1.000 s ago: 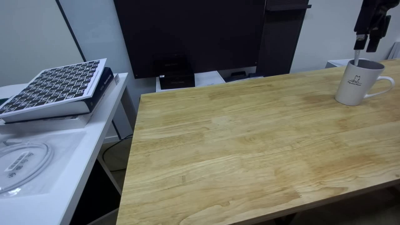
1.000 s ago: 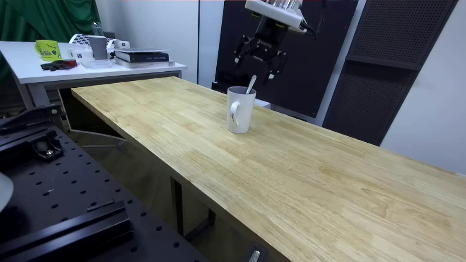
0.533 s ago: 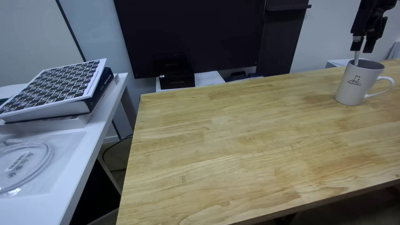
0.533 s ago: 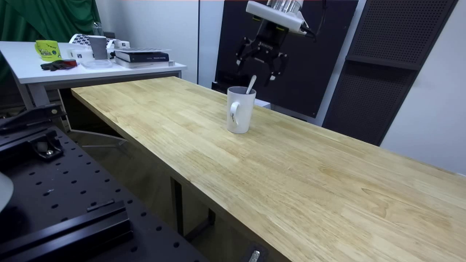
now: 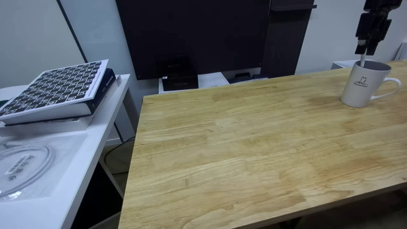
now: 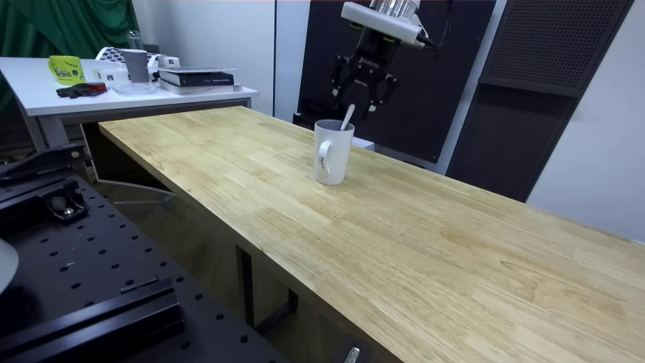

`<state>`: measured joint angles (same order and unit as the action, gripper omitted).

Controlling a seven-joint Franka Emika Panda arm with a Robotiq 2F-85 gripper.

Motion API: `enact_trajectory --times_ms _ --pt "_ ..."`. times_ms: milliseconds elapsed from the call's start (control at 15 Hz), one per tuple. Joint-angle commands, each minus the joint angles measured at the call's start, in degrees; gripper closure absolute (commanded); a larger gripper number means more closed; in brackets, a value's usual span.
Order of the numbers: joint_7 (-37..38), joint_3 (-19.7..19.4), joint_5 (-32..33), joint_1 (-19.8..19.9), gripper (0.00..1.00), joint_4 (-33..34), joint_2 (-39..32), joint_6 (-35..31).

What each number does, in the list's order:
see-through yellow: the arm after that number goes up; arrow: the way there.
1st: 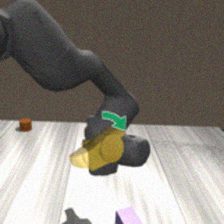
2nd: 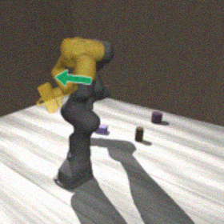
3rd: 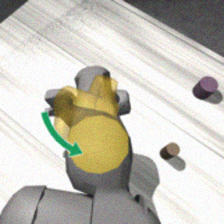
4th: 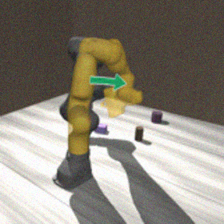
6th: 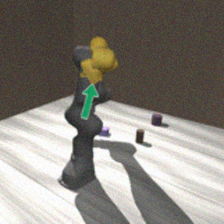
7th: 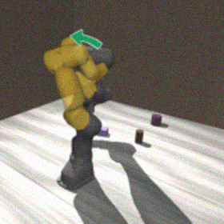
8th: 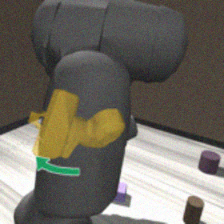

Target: Remove the spoon from the white mug

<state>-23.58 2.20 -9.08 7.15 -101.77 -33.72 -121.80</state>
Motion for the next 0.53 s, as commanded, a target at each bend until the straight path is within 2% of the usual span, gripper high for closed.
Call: enact_trajectory --times_ms 0,333,467 --pt "1.8 0.2 0.7 0.1 0.61 1.3 -0.6 0.3" --pt "2.8 -0.1 1.2 -0.2 0.94 1.7 -0.7 0.9" --pt "3.1 -0.1 1.3 -0.3 1.0 2.0 -0.6 1.6"
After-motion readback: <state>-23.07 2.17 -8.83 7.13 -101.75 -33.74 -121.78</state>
